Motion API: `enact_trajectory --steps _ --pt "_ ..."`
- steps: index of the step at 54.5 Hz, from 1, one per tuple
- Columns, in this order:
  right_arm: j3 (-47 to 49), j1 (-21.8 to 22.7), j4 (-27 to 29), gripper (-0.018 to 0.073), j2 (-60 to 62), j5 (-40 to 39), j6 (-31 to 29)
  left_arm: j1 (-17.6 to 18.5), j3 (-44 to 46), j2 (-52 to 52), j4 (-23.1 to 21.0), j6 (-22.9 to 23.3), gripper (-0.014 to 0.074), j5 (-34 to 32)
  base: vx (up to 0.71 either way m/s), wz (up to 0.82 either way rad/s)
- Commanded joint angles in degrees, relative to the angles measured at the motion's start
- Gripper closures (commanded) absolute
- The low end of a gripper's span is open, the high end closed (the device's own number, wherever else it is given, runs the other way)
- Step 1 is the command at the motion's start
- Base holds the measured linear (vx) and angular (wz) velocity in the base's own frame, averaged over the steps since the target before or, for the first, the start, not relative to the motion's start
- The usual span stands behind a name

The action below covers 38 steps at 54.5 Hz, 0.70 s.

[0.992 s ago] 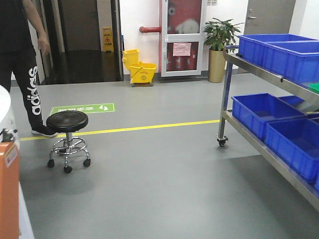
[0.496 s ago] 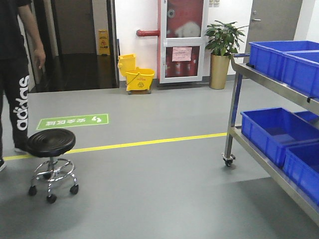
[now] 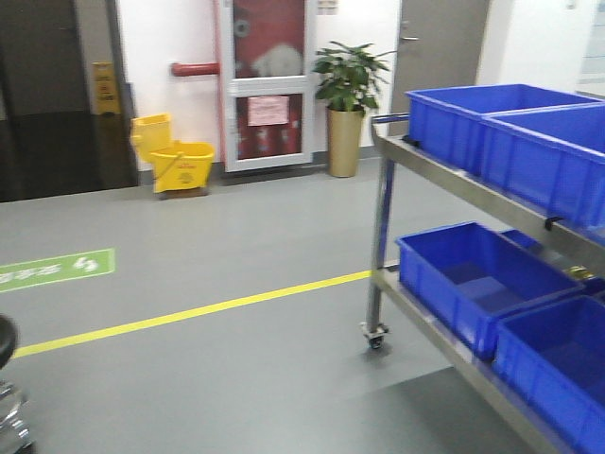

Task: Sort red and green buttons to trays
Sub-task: 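Drive the base, holding both buttons, to the counter with the trays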

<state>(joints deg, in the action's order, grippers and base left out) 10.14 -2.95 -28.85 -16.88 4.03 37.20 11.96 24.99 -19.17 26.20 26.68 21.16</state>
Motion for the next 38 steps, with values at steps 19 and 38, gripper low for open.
enact_trajectory --steps 19,38 --pt "1.8 0.3 -0.8 0.0567 -0.4 -4.4 -0.3 0.3 1.6 -0.5 0.5 0.0 0.0596 -4.6 0.53 -0.51" --pt "1.8 0.3 -0.8 0.0567 -0.4 -4.4 -0.3 0.3 1.6 -0.5 0.5 0.0 0.0596 -4.6 0.47 -0.67"
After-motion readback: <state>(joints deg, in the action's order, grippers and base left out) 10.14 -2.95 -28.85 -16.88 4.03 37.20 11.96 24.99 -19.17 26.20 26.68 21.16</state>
